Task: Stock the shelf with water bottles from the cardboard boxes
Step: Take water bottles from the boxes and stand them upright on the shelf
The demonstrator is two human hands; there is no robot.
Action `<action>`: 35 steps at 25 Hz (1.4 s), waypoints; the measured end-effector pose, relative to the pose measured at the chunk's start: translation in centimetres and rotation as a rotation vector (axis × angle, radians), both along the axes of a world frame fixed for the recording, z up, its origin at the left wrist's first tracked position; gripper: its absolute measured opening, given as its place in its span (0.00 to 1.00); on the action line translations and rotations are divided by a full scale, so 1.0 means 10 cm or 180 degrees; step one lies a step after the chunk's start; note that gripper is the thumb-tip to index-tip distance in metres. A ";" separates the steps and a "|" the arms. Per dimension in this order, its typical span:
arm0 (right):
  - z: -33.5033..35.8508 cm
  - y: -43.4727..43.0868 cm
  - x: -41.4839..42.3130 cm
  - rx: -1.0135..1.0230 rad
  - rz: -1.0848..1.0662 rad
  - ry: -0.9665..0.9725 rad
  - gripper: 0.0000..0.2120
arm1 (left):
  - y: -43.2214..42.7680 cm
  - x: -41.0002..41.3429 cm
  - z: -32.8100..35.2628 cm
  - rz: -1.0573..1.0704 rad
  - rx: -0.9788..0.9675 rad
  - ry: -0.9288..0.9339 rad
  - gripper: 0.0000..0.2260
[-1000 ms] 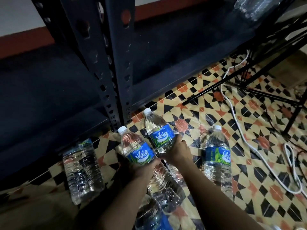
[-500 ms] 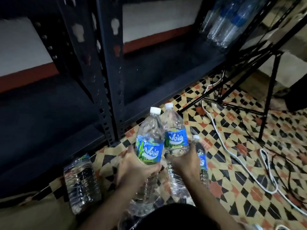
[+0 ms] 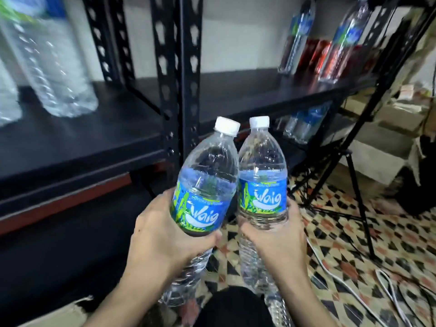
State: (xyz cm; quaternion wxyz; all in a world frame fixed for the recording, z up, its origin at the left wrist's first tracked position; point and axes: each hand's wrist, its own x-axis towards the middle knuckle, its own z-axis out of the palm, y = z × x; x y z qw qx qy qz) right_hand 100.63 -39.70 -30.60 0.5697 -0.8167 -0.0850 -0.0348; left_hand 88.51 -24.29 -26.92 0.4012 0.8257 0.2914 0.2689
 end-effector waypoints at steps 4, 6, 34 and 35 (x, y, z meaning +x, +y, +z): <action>0.70 0.33 -0.34 0.0371 0.0267 -0.0548 0.44 | 0.08 -0.46 0.66 0.0302 0.0288 -0.0617 0.28; 1.05 0.50 -0.60 0.0509 0.0490 -0.0724 0.43 | 0.13 -0.74 0.94 0.0523 0.0345 -0.0909 0.28; 2.50 2.85 -0.82 0.0977 0.1671 -0.0806 0.32 | 1.65 -1.52 2.27 0.1827 0.1166 -0.1471 0.32; 2.50 2.90 -0.76 0.1023 0.1665 -0.0847 0.32 | 1.67 -1.49 2.27 0.1823 0.1185 -0.1420 0.31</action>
